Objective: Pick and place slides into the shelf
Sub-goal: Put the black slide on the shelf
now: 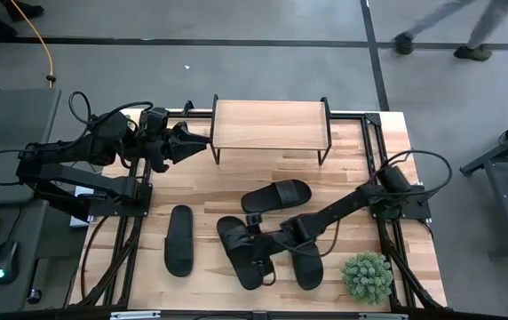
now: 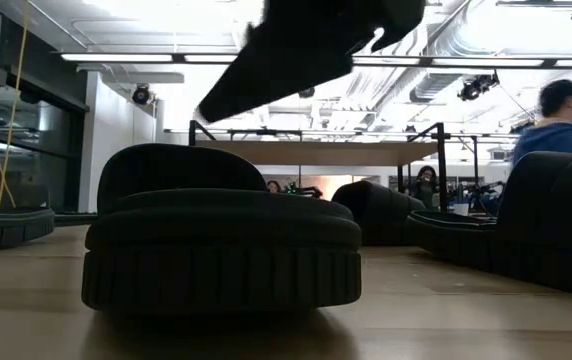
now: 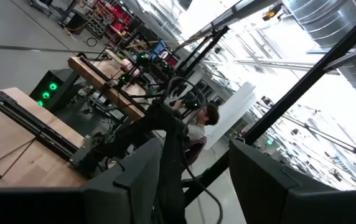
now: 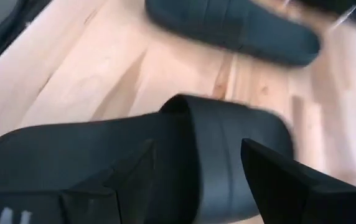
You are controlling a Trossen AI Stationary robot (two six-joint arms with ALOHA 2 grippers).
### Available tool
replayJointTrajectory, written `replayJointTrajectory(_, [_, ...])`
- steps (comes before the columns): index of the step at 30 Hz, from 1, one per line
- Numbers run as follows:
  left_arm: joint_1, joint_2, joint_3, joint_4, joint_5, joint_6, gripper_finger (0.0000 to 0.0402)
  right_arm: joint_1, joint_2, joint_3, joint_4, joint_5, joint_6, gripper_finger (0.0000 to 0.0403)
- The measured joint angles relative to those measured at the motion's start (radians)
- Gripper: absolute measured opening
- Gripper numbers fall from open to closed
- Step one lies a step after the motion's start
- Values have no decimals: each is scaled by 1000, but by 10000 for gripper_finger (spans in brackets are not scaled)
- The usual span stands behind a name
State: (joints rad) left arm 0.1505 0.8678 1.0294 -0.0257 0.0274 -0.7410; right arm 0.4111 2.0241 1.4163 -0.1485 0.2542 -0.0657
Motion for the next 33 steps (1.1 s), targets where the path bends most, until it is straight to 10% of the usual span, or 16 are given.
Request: replayJointTrajectory(33, [0,0,0,-9,53,2,177,-19,136,69,-8,104,135,228])
